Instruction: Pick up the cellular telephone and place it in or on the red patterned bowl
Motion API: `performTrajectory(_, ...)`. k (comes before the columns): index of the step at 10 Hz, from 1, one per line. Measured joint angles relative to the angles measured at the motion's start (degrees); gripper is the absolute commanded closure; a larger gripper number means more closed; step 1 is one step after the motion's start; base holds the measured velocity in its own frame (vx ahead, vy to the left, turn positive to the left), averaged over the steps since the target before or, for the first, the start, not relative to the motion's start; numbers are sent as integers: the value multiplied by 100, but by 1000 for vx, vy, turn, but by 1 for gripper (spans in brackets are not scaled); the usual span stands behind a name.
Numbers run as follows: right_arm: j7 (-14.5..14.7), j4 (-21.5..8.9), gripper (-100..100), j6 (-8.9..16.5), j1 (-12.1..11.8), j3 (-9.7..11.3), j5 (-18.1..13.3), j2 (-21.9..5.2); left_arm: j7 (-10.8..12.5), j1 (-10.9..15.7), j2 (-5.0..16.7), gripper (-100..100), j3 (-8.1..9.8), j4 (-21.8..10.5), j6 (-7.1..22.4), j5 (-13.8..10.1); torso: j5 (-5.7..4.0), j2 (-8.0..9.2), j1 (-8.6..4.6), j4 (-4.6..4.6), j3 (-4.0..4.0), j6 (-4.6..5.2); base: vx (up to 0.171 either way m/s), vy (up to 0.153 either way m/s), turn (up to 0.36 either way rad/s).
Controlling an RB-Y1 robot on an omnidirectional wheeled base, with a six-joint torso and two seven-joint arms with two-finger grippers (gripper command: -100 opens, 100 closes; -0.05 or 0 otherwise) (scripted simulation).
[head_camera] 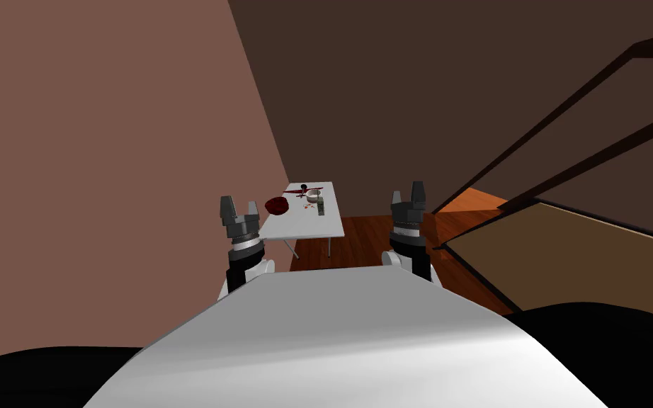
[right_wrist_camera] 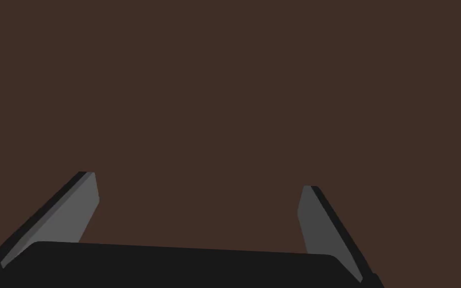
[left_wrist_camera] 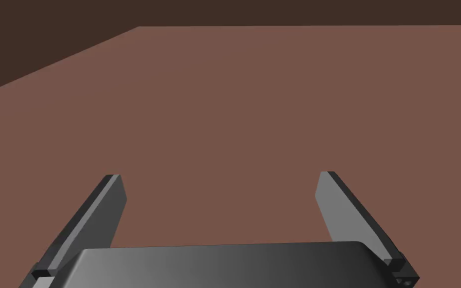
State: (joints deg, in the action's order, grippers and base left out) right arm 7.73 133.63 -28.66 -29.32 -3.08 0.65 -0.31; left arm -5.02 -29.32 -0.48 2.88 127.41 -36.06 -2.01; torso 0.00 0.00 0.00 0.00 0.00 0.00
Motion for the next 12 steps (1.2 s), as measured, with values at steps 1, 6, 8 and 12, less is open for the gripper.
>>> performTrajectory(1, 0, 0, 0, 0, 0, 0, 0, 0, -2, -26, 126, -100, 26, -23, 6, -10, -1, 2, -7, 0, 1, 0, -24, -66, -9)
performTrajectory(6, 0, 0, 0, 0, 1, 2, 0, 2, -157, -266, 781, -100, 214, -346, 127, -35, -14, 20, -60, 5, 12, 0, -39, -149, -12)
performTrajectory(8, 0, 0, 0, 0, 1, 2, 0, 2, -292, -302, 937, -100, 303, -544, 313, -30, -17, 18, -78, 4, 10, 0, -46, -215, -14)
performTrajectory(12, 0, 0, 0, 0, 1, 2, 0, 2, -447, -701, 1261, -100, 618, -1014, 467, -114, -19, 24, -80, 5, 14, 0, -54, -231, -18)
